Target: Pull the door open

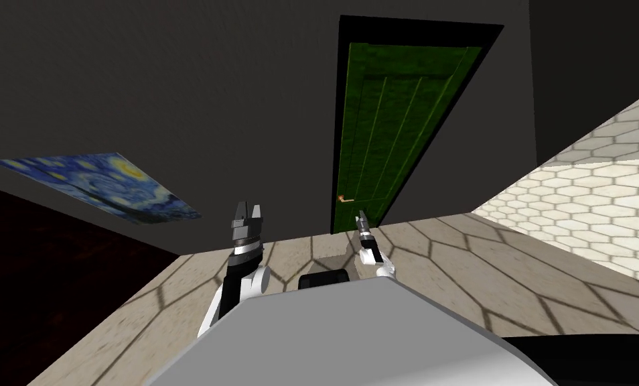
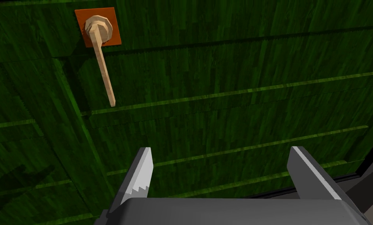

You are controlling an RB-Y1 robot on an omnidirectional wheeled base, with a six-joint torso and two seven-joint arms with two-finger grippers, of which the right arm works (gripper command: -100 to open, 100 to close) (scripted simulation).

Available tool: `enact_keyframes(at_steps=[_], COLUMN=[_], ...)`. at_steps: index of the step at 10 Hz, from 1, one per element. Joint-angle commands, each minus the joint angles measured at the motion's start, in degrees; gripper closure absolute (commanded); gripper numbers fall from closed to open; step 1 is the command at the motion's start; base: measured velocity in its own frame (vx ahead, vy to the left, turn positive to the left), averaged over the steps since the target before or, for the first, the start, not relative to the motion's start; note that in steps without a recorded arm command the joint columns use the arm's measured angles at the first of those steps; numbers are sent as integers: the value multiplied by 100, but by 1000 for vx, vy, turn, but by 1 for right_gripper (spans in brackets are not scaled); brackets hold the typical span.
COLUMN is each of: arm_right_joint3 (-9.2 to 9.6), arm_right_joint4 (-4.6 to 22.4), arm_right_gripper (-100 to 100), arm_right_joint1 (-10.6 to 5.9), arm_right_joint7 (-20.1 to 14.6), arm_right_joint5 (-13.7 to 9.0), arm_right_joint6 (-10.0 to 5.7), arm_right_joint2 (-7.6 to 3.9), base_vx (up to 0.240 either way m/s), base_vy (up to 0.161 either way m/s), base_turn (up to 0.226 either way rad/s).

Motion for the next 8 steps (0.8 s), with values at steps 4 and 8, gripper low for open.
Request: enact_keyframes(at_steps=[4,8], arm_right_joint3=[-27,-57], arm_right_joint4=[635,1237], arm_right_gripper=[-100,-100], arm_right_joint1=[-229,-489], arm_right_joint7=[-29,-57], arm_right_joint5=[-9,-18], arm_right_joint6=[-117,-235], arm_right_joint2=[-50,-98], base_vx=[39,40], base_vy=[-47,-60], base_turn=[85,109])
